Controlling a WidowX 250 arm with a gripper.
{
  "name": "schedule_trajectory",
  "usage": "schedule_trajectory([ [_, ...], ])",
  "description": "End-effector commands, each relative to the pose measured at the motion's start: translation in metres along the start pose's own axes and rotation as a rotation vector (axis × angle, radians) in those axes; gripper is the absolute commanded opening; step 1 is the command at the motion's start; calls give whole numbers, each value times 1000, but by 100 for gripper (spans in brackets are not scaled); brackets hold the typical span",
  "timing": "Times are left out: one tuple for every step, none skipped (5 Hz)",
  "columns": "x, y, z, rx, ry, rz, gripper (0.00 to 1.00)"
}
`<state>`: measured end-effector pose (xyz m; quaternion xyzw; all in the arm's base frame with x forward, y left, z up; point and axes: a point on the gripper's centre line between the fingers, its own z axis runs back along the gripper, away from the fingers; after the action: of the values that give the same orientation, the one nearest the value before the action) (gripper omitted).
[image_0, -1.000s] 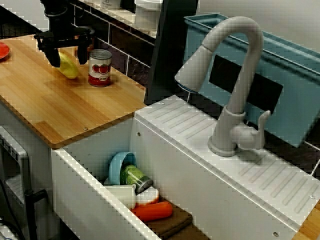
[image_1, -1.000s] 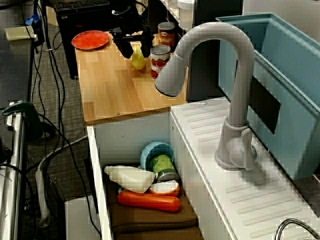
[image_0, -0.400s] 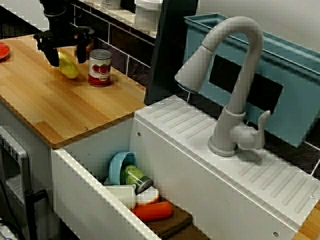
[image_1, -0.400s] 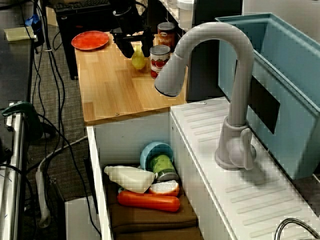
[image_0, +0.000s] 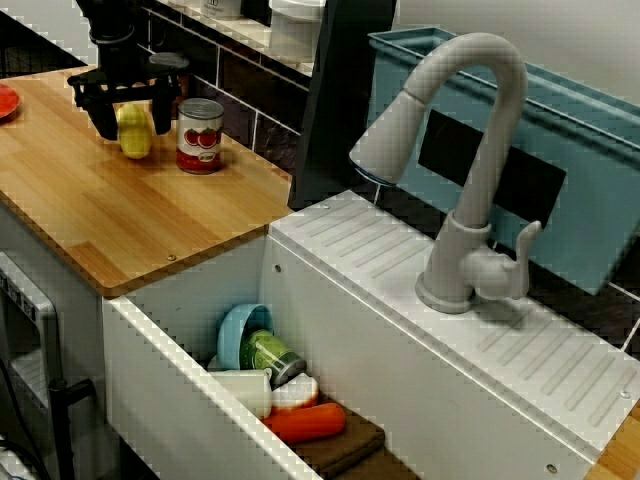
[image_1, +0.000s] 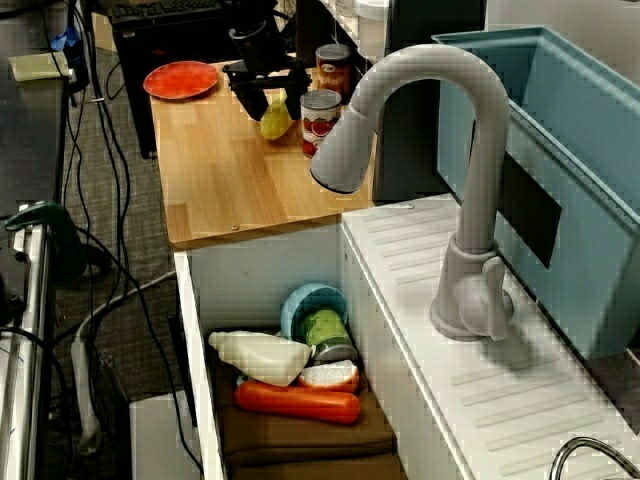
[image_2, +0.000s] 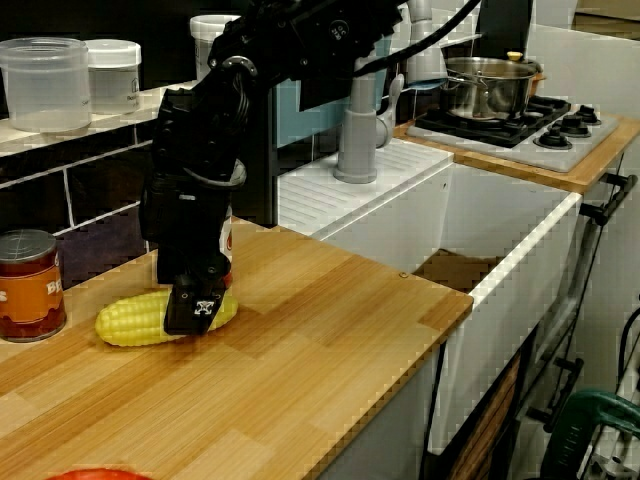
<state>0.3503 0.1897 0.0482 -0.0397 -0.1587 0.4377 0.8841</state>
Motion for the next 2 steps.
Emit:
schedule_trajectory([
  [12, -4, 8, -6, -50, -7, 100],
  [11, -2, 6, 0, -51, -7, 100],
])
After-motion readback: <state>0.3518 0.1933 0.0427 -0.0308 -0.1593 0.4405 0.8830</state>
